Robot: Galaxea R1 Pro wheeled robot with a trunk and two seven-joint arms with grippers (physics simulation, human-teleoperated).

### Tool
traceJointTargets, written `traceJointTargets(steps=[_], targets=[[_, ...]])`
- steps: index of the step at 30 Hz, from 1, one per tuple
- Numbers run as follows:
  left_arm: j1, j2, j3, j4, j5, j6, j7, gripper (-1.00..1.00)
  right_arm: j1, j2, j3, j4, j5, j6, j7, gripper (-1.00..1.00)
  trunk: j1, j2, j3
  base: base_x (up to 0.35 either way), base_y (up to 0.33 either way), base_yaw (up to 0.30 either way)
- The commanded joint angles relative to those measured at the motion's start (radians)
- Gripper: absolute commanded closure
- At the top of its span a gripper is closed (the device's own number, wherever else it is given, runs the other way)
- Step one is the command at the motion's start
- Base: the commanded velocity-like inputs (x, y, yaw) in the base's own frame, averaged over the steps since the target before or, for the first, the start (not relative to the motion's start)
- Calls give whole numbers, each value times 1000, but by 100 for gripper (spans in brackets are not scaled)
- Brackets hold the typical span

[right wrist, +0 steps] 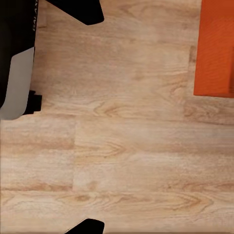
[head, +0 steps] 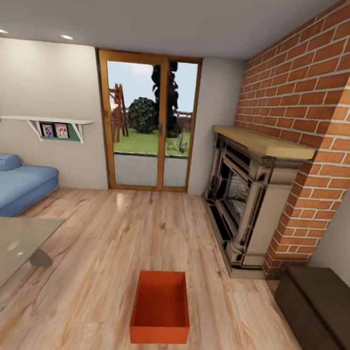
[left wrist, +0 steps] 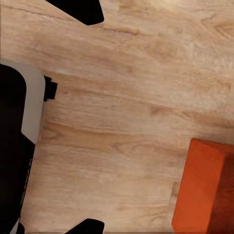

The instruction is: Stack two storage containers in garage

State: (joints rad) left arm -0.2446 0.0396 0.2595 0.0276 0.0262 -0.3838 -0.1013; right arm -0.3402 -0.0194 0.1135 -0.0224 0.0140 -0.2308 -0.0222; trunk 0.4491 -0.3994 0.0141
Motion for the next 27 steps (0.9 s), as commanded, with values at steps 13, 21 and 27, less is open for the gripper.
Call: traceJointTargets(steps=[13, 21, 27], targets=[[-1, 1, 7, 3, 3, -4, -8, -100, 0, 0, 7, 1, 1, -2, -2, -100, 1, -1, 0, 310, -188, 0], [-1, 2, 7, 3, 3, -5, -8, -100, 0, 0, 8, 1, 1, -2, -2, -100, 1, -1, 0, 271, -160, 84], [-1, 3, 7, 3, 3, -8, -8, -100, 0, 0, 8, 1, 1, -2, -2, -100, 1, -1, 0, 41, -21, 237]])
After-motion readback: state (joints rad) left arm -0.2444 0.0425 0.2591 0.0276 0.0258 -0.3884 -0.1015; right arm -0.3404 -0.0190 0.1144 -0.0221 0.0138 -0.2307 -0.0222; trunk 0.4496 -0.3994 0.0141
